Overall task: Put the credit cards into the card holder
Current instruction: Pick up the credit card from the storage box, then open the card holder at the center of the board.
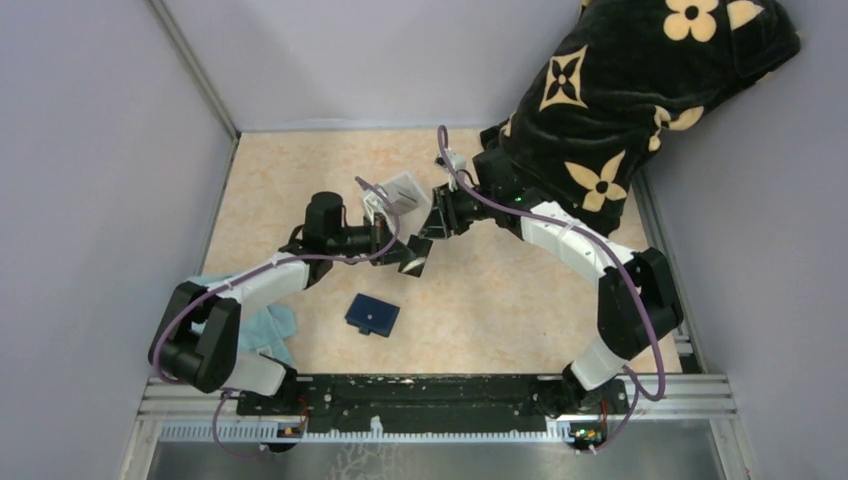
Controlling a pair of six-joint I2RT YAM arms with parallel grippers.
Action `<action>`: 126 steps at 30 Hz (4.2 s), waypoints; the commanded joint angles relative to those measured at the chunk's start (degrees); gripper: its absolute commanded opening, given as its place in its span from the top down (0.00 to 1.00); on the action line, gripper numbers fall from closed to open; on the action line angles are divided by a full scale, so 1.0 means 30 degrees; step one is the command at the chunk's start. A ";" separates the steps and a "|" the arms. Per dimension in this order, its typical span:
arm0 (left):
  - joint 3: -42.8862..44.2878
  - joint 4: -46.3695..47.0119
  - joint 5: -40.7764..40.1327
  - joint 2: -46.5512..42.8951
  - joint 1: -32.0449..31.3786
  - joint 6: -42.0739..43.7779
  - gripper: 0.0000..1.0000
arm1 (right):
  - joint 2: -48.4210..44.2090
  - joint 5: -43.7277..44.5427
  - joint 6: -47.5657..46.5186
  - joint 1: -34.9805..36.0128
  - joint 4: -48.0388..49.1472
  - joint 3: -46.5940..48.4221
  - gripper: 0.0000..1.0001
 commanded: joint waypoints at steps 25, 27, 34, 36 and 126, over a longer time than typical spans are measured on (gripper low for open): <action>-0.3940 -2.0734 -3.0169 -1.1809 -0.8399 -2.6927 1.00 | -0.4494 2.2289 -0.5003 1.3821 0.3972 -0.6682 0.35; -0.3783 -2.2433 -3.0652 -1.1722 -0.8632 -2.8769 1.00 | -0.3767 2.2975 -0.5194 1.4649 0.4411 -0.6686 0.32; -0.4204 -2.5458 -3.2207 -1.2381 -0.8795 -3.2194 1.00 | -0.1017 2.4010 -0.5840 1.5753 0.6226 -0.6378 0.26; -0.4522 -2.6355 -3.2673 -1.2873 -0.8820 -3.3063 1.00 | -0.0383 2.3963 -0.5902 1.5853 0.6663 -0.6209 0.25; -0.7397 -2.9272 -3.4917 -1.9180 -0.8778 -3.6523 1.00 | 0.6434 2.4332 -1.3349 1.4353 1.0758 -0.3295 0.42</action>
